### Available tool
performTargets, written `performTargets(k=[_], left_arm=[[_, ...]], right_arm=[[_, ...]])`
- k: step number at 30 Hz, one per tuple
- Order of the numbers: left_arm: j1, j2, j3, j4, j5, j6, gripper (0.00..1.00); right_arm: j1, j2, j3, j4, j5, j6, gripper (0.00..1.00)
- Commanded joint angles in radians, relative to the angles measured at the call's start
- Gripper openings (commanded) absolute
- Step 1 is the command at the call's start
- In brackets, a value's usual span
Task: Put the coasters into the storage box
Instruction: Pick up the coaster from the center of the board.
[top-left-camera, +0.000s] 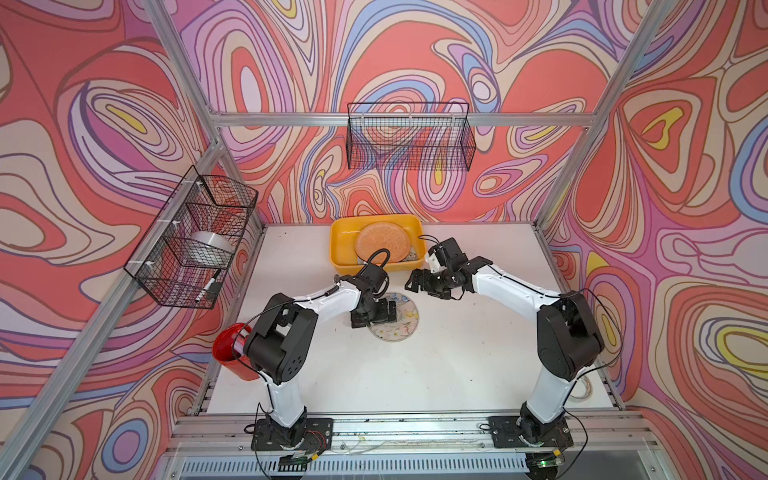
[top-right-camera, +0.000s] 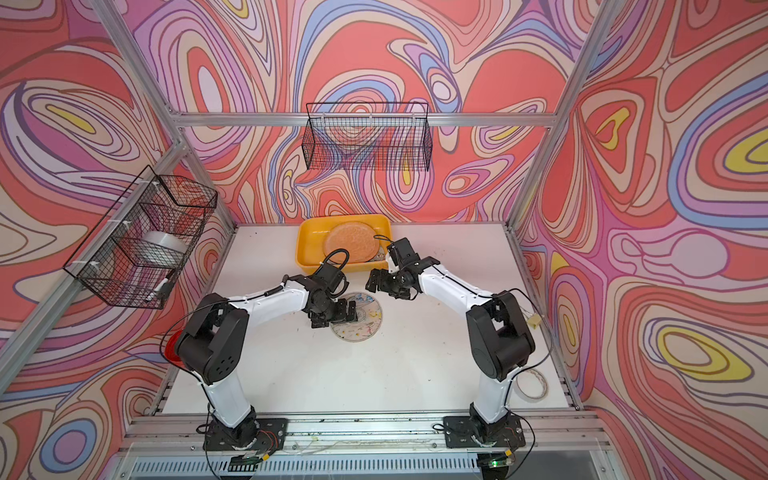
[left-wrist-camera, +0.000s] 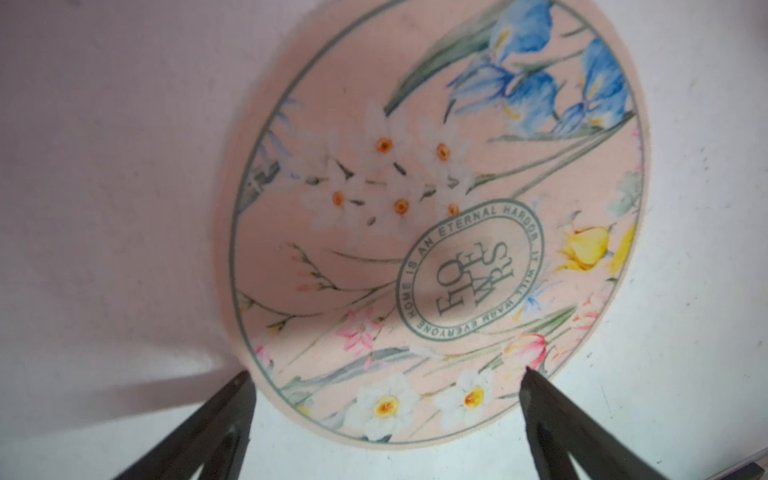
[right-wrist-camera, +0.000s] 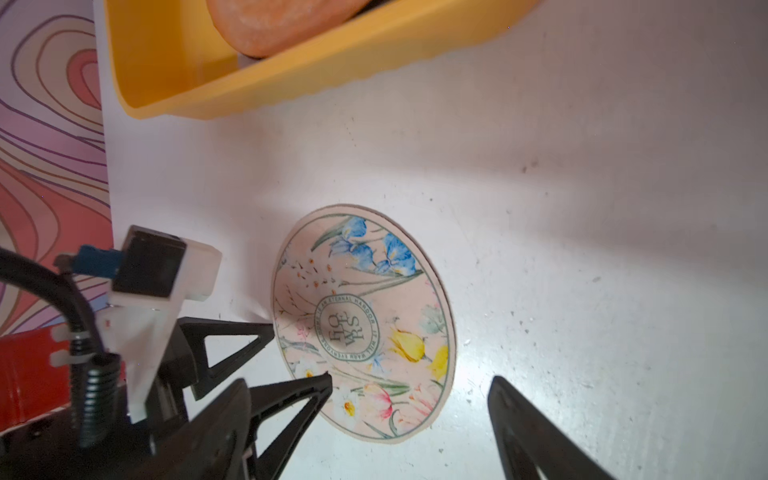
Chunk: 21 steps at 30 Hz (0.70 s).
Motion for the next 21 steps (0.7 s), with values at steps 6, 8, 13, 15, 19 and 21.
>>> performTargets(k=[6,8,13,15,19,21], left_arm=[[0.011,-0.069,-0.064,-0.007,-0.070,0.009,1.00],[0.012,-0.054,-0.066,0.003,-0.059,0.004,1.00],[0.012,-0.040,-0.082,0.045,-0.038,-0.010,0.98],[0.012,-0.029,-0.078,0.050,-0.021,-0.009,0.96],[0.012,-0.013,-0.078,0.066,0.002,-0.016,0.92],[0.010,-0.003,-0.078,0.073,0.015,-0.020,0.91]], right_arm=[[0.020,-0.004,-0.101,-0.045,0.009,-0.004,0.90],[0.021,0.019,-0.104,-0.052,0.015,-0.009,0.89],[0.033,0.078,-0.089,-0.047,-0.002,-0.009,0.85],[0.044,0.108,-0.075,-0.045,-0.009,-0.008,0.83],[0.060,0.161,-0.058,-0.035,-0.021,-0.007,0.80],[0.067,0.184,-0.049,-0.031,-0.027,-0.003,0.78]])
